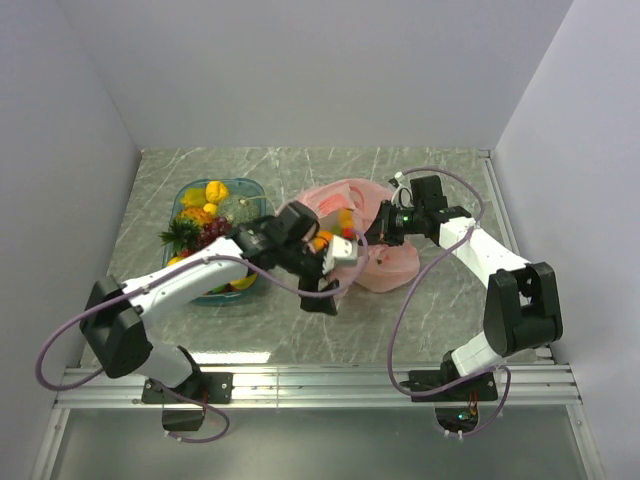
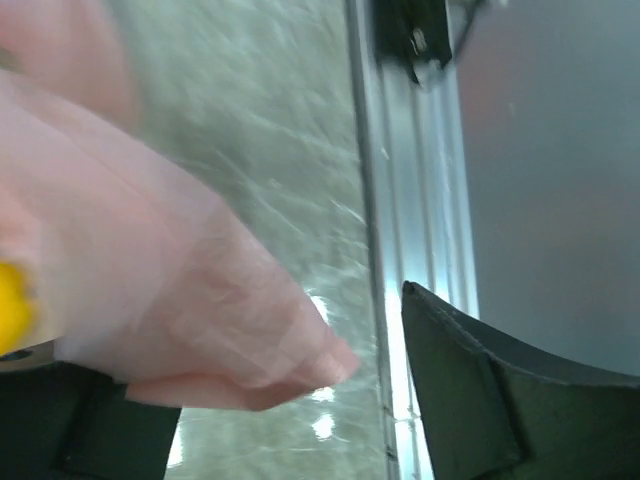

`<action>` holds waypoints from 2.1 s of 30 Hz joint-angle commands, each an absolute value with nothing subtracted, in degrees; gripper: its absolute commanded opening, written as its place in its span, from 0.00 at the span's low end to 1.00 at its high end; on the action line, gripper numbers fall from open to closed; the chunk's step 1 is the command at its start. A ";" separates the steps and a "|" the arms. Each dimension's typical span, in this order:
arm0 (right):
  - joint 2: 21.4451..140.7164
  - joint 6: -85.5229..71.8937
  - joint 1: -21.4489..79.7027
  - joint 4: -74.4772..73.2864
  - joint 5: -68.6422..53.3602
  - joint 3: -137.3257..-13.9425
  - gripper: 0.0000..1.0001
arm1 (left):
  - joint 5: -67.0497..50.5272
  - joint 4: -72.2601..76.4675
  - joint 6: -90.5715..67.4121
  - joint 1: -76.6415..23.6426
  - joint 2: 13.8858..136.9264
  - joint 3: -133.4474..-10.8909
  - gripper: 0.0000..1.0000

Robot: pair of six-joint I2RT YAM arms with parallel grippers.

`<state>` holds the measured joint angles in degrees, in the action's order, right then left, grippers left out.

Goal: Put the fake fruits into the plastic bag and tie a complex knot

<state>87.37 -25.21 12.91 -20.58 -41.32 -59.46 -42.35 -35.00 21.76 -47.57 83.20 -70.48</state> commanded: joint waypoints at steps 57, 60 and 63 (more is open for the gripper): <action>84.11 -18.63 13.97 -24.17 -39.99 -60.47 0.00 | 9.05 -58.37 17.05 -22.77 55.80 -57.48 0.99; 83.94 -18.90 13.89 -23.91 -40.08 -60.20 0.00 | 8.53 -56.87 17.32 -21.71 59.32 -58.01 0.99; 84.20 -18.90 13.89 -24.34 -40.25 -60.38 0.00 | 8.70 -56.43 17.23 -21.09 62.22 -58.88 0.99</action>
